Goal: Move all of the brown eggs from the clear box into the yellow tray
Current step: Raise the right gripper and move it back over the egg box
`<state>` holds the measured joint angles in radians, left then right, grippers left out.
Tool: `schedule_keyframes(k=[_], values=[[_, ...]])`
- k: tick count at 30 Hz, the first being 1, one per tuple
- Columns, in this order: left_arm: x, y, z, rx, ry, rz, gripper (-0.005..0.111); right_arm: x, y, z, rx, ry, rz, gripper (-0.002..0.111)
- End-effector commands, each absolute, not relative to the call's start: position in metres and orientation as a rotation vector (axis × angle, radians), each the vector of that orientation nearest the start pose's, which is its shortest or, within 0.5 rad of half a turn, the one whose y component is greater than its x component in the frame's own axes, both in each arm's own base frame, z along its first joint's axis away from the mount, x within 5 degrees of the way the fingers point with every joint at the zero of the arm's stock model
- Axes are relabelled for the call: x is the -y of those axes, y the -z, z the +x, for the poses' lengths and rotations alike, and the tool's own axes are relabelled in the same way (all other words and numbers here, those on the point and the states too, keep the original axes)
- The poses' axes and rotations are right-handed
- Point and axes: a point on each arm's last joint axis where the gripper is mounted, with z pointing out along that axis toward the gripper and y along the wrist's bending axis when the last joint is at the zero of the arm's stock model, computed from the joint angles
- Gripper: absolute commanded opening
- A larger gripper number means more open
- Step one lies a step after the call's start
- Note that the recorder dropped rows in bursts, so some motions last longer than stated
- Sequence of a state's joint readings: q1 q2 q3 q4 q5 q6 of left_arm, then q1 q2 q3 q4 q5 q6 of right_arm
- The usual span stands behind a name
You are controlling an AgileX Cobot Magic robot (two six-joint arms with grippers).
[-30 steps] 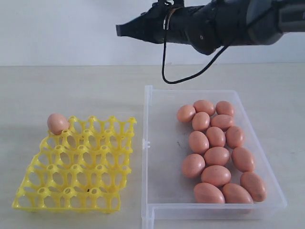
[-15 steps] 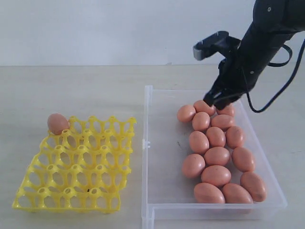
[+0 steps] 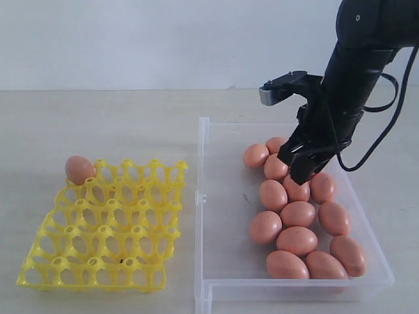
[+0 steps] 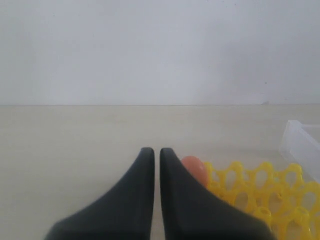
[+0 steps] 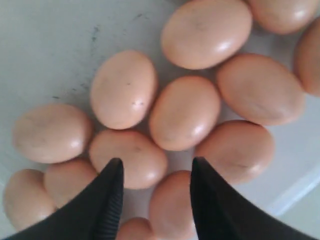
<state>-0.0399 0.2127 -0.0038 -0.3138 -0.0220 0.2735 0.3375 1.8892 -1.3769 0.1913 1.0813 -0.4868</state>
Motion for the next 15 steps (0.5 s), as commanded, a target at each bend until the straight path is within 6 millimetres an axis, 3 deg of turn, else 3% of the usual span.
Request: schedule_keyframes(k=[1, 9, 13, 15], values=[[0.002, -0.202, 0.074, -1.669, 0.056, -0.004, 0.004, -0.157, -0.199, 0.34, -2.871, -0.448, -1.042, 0.037], [0.002, -0.202, 0.074, -1.669, 0.056, -0.004, 0.004, -0.185, -0.174, 0.342, -2.805, -0.242, -1.137, 0.037], [0.002, -0.202, 0.074, -1.669, 0.056, -0.004, 0.004, -0.186, -0.174, 0.346, -2.799, -0.17, -1.05, 0.058], [0.002, -0.202, 0.074, -1.669, 0.056, -0.004, 0.004, -0.186, -0.174, 0.346, -2.802, -0.171, -1.046, 0.059]])
